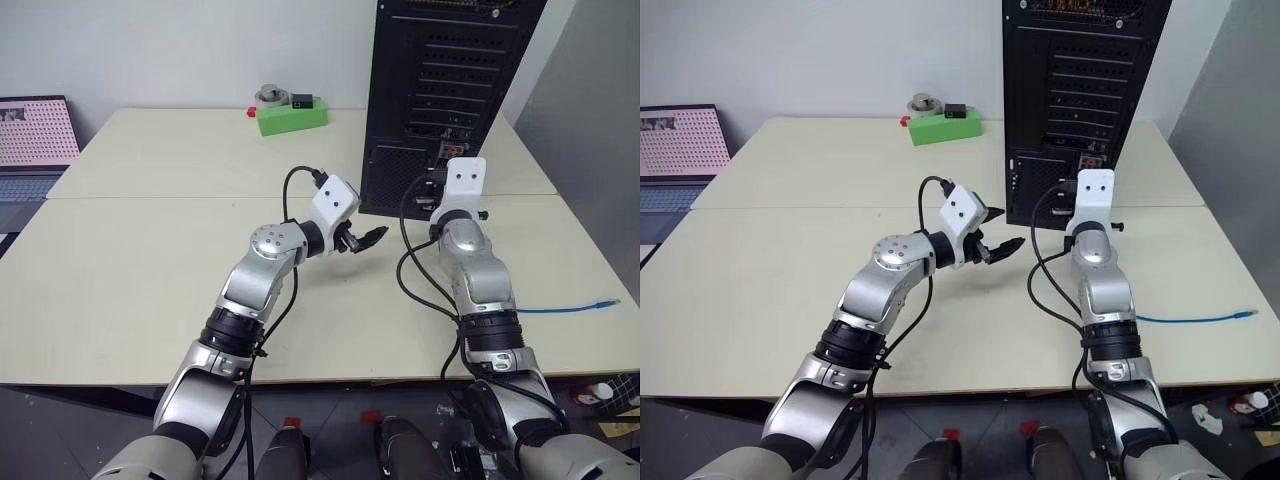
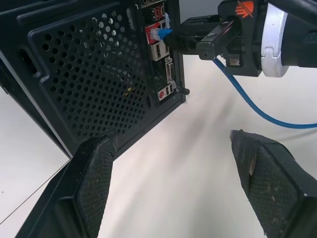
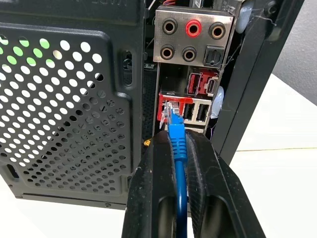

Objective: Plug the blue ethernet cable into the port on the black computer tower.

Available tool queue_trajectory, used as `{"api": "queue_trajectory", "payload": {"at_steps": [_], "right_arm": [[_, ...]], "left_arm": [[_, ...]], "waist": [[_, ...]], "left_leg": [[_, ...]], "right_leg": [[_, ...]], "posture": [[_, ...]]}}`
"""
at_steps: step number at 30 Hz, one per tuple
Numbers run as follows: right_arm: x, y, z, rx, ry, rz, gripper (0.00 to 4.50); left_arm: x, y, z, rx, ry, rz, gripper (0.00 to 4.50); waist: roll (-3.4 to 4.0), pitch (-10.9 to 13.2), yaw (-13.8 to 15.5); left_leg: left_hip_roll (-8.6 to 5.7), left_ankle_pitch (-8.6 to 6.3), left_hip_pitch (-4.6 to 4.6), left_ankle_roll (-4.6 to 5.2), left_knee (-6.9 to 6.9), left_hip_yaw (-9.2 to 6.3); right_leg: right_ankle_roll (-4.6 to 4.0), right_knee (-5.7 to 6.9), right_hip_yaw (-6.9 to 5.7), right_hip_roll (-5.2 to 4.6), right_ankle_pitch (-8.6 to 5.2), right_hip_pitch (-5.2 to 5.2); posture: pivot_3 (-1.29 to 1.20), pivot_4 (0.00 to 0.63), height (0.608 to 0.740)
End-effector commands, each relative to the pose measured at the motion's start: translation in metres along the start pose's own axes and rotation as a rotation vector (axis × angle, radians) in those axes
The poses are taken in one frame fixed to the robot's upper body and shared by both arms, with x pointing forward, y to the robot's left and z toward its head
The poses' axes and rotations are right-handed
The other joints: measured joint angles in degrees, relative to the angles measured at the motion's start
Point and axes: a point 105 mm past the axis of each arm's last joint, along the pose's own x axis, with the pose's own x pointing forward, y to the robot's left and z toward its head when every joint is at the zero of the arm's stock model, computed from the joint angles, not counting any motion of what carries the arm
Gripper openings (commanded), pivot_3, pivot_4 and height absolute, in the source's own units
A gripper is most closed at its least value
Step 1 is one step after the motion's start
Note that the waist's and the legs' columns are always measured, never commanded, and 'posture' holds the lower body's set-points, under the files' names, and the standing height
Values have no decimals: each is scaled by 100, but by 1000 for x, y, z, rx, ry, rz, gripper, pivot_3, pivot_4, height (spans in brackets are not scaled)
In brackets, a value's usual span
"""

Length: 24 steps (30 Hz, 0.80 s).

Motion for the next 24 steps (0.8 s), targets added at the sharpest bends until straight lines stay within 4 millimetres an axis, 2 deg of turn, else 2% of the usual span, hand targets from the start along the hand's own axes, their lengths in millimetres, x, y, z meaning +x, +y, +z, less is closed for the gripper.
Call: {"api": "queue_trajectory", "payload": {"at_steps": [1, 9, 24], "right_arm": [[6, -3, 32, -17, -78, -10, 1], [14, 4, 41, -38, -79, 2, 1], [25, 24, 48, -87, -100, 21, 1]], "left_arm": [[-2, 2, 15, 24, -41, 1, 3844], [-1, 5, 22, 40, -36, 5, 3844], [-2, 10, 21, 47, -20, 27, 3844]], "waist": [[0, 0, -1], [0, 1, -61], [2, 2, -180]], "left_leg": [[0, 0, 1, 0, 1, 1], [0, 9, 8, 13, 7, 14], [0, 48, 12, 76, 8, 22]], "right_leg": [[0, 1, 1, 0, 0, 0], [-19, 2, 11, 0, 11, 1], [-30, -2, 17, 3, 54, 0]], "posture": [[0, 150, 740], [0, 150, 740], [0, 150, 740]]}}
